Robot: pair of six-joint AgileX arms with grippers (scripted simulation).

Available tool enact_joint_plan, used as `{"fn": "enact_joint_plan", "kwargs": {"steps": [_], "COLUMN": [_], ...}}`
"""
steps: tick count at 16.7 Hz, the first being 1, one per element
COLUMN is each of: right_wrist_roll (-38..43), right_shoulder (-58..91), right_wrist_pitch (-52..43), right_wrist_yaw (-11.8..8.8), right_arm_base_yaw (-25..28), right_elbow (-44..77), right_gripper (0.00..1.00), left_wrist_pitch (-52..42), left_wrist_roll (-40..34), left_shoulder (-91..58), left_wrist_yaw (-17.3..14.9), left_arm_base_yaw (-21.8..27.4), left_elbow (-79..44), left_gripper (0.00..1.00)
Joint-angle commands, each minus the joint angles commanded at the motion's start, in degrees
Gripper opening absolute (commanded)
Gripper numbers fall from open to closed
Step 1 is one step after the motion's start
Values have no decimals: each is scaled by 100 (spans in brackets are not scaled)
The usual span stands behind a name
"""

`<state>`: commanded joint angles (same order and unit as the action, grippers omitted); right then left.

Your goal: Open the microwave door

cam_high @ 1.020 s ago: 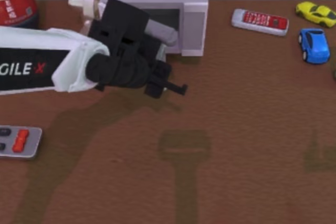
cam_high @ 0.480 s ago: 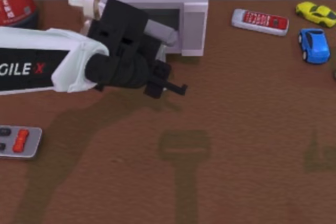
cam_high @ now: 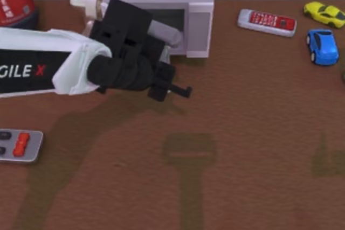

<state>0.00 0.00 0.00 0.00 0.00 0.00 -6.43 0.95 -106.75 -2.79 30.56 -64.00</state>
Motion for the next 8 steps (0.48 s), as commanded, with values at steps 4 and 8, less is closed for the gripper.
{"fn": "enact_joint_plan", "kwargs": {"steps": [4,8], "right_wrist_roll": [0,0], "right_shoulder": [0,0], "right_wrist_pitch": [0,0], "right_wrist_yaw": [0,0], "right_arm_base_yaw": [0,0], "right_elbow": [0,0], "right_gripper": [100,100], "left_wrist_pitch": [0,-5], "left_wrist_roll": [0,48], "left_shoulder": [0,10], "left_wrist_yaw": [0,-75], "left_arm_base_yaw": [0,6], "left_elbow": [0,48], "left_gripper": [0,0]}}
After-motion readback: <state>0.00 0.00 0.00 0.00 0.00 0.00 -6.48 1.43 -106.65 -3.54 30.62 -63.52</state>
